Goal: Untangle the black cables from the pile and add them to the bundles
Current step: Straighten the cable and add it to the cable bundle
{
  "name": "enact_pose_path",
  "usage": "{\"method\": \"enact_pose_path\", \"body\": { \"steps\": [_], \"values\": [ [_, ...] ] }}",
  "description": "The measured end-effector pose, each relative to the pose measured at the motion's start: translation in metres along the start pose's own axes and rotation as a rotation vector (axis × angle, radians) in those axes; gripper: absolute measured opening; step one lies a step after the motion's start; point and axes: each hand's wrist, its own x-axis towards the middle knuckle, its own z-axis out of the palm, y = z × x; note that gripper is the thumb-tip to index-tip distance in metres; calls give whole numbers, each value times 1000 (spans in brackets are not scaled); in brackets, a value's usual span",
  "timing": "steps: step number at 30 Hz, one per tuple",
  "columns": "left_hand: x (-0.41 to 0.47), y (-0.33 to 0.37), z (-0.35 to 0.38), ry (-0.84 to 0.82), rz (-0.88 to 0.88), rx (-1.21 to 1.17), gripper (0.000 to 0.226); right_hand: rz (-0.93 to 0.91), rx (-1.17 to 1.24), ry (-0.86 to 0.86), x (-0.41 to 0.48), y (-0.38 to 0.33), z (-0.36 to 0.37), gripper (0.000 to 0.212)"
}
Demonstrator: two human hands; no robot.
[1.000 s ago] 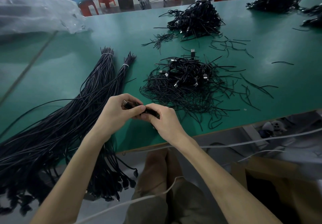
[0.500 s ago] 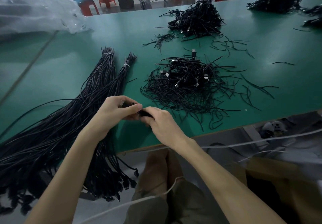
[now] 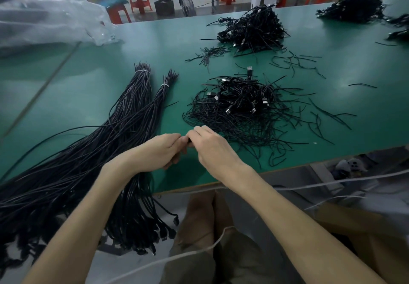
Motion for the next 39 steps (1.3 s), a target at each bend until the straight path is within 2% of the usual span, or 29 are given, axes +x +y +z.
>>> {"method": "enact_pose_path", "body": {
  "steps": [3,6,10,12,15,16,19,27,39],
  "values": [
    [8,6,9,54,7,22,43,-24,-68,21,4,10,-6,32],
    [15,10,20,215,56,63,44,10,-154,129,10,18,-11,21],
    [28,11,30,420,-18,-48,45,189,-210,344,14,20,-15,44],
    [34,11,29,460,-125,-122,33,315,-173,415,15,24,-19,41],
    [39,8,31,571,-151,-450,40,477,-174,300,13,33,-18,29],
    [39,7,33,589,-146,-496,41,506,-200,244,11,36,-14,28],
    [36,7,39,613,-117,-526,39,541,-230,167,4,40,-2,26],
    [33,7,44,583,-85,-552,40,623,-138,244,0,49,4,15],
    [32,7,45,550,-71,-563,45,600,-14,522,-7,44,-1,14]
  ]
}}
